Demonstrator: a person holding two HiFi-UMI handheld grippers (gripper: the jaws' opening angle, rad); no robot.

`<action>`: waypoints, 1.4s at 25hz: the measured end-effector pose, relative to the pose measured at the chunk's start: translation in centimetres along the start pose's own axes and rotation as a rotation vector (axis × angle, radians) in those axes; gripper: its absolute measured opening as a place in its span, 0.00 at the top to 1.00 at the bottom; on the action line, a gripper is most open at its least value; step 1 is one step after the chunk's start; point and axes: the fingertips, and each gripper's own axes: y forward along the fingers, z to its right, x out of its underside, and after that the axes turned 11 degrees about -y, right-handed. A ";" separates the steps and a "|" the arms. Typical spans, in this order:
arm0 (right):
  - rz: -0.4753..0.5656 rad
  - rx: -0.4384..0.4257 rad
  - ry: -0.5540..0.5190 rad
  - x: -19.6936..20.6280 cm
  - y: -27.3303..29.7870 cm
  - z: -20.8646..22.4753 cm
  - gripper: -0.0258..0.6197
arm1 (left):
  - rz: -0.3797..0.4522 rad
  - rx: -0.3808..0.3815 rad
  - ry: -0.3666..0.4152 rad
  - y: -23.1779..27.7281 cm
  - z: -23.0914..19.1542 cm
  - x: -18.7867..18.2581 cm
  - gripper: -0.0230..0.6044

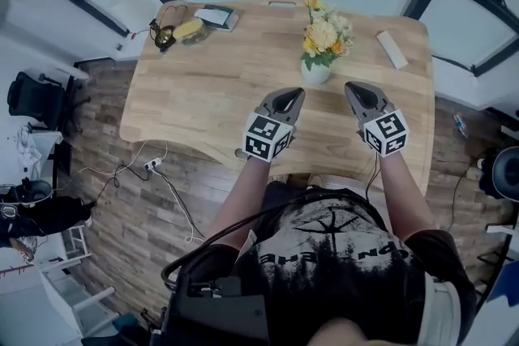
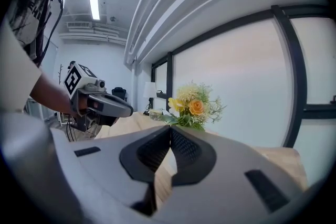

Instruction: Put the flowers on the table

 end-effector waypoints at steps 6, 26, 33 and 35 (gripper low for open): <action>0.011 0.004 -0.002 -0.6 -1.2 -0.2 0.93 | 0.026 -0.031 0.004 -1.3 -0.2 -0.7 0.94; 0.020 -0.007 -0.011 -0.3 -1.6 0.0 0.94 | 0.024 -0.069 0.019 -1.8 0.1 -0.2 0.94; 0.021 -0.013 -0.004 0.0 -1.2 0.2 0.94 | 0.018 -0.072 0.015 -1.4 -0.2 -0.1 0.94; 0.018 -0.015 -0.006 0.1 -1.1 0.2 0.94 | 0.016 -0.072 0.012 -1.3 -0.3 0.0 0.94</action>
